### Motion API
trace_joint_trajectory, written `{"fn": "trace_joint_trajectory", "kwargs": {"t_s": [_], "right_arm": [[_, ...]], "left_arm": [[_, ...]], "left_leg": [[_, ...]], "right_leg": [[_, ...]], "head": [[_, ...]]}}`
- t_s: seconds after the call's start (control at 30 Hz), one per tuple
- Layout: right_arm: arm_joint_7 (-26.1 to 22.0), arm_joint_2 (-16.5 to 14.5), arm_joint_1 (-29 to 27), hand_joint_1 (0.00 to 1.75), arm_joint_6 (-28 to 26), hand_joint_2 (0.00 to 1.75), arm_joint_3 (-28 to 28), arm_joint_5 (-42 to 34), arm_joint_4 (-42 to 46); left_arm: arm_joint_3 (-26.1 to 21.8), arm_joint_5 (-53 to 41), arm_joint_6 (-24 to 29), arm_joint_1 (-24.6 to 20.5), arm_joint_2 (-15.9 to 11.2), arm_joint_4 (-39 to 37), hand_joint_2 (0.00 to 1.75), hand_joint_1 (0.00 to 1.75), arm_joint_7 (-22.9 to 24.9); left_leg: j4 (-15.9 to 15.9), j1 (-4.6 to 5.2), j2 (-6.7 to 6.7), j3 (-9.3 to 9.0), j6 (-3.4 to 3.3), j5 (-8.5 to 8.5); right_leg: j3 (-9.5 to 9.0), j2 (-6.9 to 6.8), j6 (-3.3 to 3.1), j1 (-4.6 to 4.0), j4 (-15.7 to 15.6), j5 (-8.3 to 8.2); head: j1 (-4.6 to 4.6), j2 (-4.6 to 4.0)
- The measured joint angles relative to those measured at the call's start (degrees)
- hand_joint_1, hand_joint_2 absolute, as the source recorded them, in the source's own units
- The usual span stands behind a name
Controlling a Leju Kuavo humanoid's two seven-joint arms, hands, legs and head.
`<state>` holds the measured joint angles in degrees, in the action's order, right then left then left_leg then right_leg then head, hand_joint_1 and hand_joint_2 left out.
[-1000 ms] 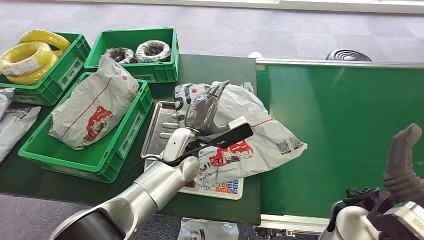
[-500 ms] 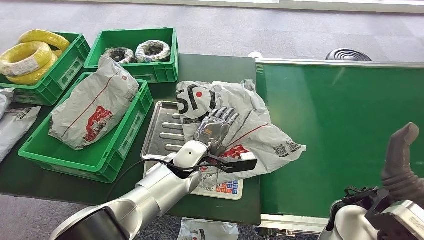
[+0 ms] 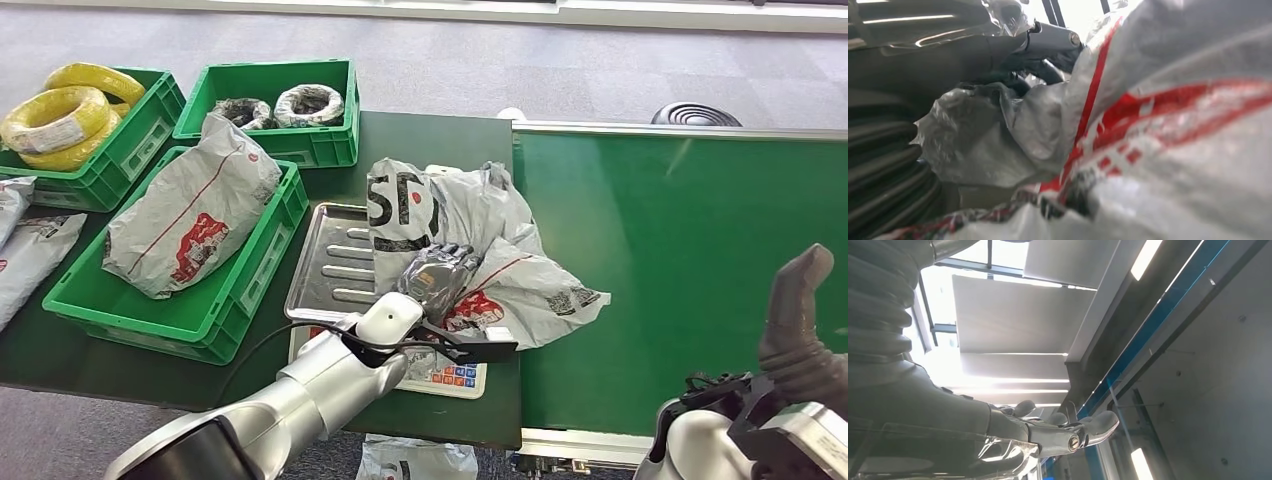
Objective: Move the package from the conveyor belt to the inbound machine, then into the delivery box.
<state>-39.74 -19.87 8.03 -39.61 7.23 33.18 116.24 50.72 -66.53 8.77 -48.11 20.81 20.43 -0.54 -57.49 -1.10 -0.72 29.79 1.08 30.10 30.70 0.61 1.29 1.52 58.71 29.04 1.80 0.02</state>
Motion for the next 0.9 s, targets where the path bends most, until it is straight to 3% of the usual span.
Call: {"fn": "trace_joint_trajectory", "kwargs": {"t_s": [0.43,0.6,0.73,0.9], "right_arm": [[0.00,0.00,0.42,0.00,0.01,1.75,-0.13,-0.14,-0.41],[0.00,0.00,0.63,0.00,0.01,1.75,-0.17,-0.20,-0.50],[0.00,0.00,0.72,0.00,0.01,1.75,-0.13,-0.48,-0.55],[0.00,0.00,0.71,0.00,0.01,1.75,0.05,-0.57,-0.52]], "left_arm": [[-3.15,3.74,4.59,0.78,-0.08,-0.38,1.75,1.75,-2.02],[-5.65,7.54,9.13,1.22,-0.07,-0.32,1.75,1.75,-3.75],[-10.38,15.28,17.63,1.79,-0.13,1.07,1.75,1.75,-8.37],[-21.50,28.19,26.81,-0.40,-0.82,8.06,1.75,1.75,-16.24]], "left_leg": [[0.00,0.00,0.02,0.08,0.00,0.00],[0.00,0.00,0.02,0.11,0.00,-0.01],[-0.01,0.00,0.02,0.16,0.00,-0.02],[-0.02,-0.01,0.03,0.26,0.00,-0.04]], "right_leg": [[0.13,0.01,0.00,0.00,0.01,-0.01],[0.15,0.02,0.00,0.00,0.02,-0.01],[0.23,0.02,-0.01,0.00,0.02,-0.02],[0.36,0.03,-0.01,-0.01,0.03,-0.03]], "head": [[0.02,0.00],[0.01,0.00],[0.01,0.00],[0.01,0.00]]}}
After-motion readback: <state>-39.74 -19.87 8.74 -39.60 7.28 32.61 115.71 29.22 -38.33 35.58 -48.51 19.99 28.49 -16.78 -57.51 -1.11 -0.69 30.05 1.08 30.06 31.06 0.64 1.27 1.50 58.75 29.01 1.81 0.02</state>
